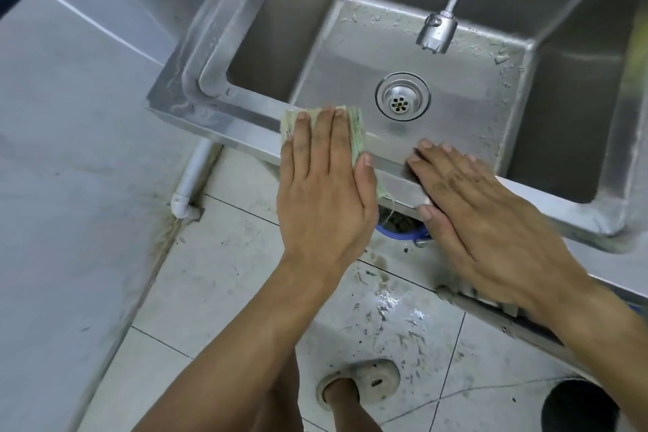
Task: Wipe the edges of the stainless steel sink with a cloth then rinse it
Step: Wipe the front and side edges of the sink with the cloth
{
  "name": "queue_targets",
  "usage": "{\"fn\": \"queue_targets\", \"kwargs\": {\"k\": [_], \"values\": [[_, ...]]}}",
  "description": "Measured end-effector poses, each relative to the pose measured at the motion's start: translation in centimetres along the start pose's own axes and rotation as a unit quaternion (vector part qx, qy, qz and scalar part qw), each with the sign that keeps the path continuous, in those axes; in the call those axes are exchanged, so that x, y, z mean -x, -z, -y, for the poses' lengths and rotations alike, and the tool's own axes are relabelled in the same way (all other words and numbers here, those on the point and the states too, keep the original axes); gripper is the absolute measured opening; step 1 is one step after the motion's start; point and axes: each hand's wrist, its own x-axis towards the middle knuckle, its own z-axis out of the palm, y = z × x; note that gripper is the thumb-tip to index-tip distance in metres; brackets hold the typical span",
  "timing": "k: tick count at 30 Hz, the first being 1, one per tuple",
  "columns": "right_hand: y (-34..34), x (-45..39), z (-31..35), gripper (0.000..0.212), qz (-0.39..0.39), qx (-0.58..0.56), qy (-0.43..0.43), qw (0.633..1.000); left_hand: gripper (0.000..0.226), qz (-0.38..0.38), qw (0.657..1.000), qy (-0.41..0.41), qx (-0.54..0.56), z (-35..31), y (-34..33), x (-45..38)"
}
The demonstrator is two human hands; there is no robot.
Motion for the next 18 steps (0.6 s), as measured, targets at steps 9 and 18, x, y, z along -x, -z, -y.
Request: {"fn": "queue_targets", "kwargs": {"k": [9, 18], "values": [[0.7, -2.1, -0.7, 0.062, 0.055, 0.011, 0.063, 0.996, 0.059, 0.059, 0.992, -0.115, 0.001, 6.7, 1.6, -2.9], [0.2, -3.3, 0.4, 0.058, -0.020, -0.036, 0.077, 0.996, 0.060, 0.087, 0.979, -0.183, -0.010, 5.2, 1.8, -1.4]]}}
